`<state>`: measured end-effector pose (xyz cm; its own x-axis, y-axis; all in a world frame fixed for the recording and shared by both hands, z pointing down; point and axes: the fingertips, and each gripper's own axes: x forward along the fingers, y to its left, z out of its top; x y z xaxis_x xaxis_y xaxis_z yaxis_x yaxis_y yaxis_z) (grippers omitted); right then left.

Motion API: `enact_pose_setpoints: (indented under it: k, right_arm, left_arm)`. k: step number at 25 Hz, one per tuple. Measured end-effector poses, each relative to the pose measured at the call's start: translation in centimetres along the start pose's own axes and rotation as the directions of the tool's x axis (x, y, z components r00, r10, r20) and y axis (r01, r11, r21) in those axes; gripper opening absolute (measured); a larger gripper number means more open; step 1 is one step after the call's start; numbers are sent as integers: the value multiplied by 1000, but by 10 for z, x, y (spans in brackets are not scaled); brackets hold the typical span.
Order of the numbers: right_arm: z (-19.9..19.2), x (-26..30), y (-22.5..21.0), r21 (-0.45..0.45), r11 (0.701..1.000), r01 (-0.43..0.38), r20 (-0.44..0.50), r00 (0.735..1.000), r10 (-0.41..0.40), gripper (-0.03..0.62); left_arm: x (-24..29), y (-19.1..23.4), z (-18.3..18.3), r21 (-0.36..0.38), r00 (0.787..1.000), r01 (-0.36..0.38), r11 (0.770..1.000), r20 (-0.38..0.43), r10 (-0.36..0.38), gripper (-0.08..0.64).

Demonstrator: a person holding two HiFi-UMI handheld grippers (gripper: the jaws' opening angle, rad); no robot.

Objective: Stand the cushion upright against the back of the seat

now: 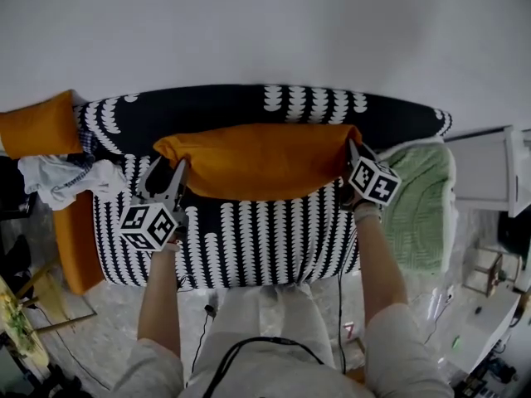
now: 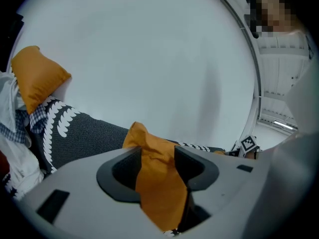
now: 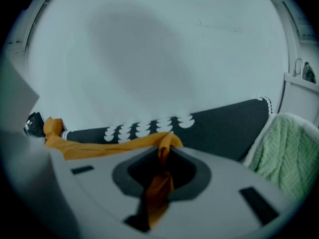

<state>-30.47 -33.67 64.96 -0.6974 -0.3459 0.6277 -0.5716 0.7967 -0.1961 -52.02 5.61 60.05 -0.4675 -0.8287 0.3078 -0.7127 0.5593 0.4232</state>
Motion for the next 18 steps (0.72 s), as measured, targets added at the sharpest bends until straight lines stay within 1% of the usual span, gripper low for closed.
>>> enact_pose_setpoints:
  k: [3,5,7,8,9,11,14,18]
  right_arm:
    - [1,-2,-1,27,1000,-4,9,1000,4,43]
    - [1,-3,-1,38,999,-8,18,1000,8,43]
    - [1,-5,-1,44,999,-17,23,1000,16,44]
    - [0,-6,0,45,999,-24,24,999,23,44]
    - [0,-6,0,44,998,-33,24,999,32,44]
    - [2,-7,0,36,998,-51,26,998,50,44]
    - [3,-11,-1,15,997,-74,24,997,73,48]
    - [2,-14,-3,3,995,-99,11,995,99,78]
  left_arm:
    - [-6,-3,-2,11,1000,-19,1000,-3,19,209]
    - [-11,-3,-4,44,999,-50,998,-12,50,209]
    - [-21,-5,-4,97,995,-96,991,10,95,202]
    - [-27,-6,-2,123,993,-116,986,33,113,159]
    - [-32,-9,0,141,991,-130,982,54,123,82]
    - [-37,-18,1,146,990,-125,981,81,114,25]
    - [-37,-36,-1,121,993,-88,989,87,78,23]
    - [-33,-58,-4,107,994,-71,992,88,62,23]
